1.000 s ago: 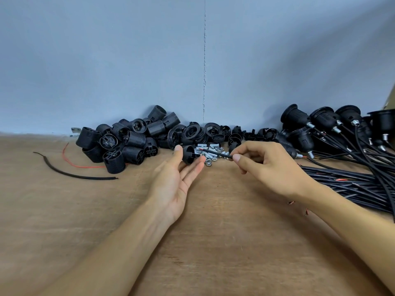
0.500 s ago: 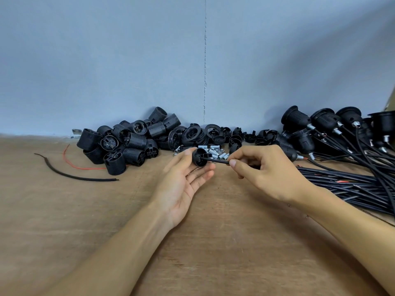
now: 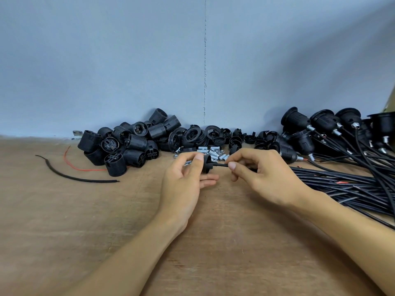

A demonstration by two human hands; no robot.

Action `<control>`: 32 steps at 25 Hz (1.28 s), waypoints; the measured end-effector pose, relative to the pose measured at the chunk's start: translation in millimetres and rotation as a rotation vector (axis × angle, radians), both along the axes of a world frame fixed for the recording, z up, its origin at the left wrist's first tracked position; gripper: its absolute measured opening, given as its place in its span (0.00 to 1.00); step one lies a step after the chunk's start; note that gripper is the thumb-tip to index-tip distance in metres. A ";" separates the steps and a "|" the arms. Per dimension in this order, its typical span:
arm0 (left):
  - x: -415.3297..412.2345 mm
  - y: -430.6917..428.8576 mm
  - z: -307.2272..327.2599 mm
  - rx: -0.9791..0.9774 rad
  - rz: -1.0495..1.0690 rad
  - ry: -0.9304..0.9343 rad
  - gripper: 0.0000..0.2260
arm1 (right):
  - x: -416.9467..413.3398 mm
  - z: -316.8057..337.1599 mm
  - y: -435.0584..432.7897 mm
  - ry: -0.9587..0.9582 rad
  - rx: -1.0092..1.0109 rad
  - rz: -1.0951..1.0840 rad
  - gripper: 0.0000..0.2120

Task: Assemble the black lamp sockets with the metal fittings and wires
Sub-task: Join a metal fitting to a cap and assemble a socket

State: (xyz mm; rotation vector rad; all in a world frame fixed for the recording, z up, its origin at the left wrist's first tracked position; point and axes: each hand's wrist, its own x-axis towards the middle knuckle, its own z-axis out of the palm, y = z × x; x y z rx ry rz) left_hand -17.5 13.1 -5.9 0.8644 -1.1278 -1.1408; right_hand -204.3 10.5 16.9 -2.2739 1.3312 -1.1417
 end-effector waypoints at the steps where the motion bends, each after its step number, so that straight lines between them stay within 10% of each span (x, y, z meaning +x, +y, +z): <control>1: -0.6 0.6 -0.4 -0.006 0.001 0.003 0.06 | 0.0 -0.3 -0.3 -0.001 -0.009 0.001 0.04; 32: 6.5 -9.9 -3.4 -0.074 0.207 0.027 0.08 | -1.6 2.0 -0.1 0.458 -0.189 -0.234 0.14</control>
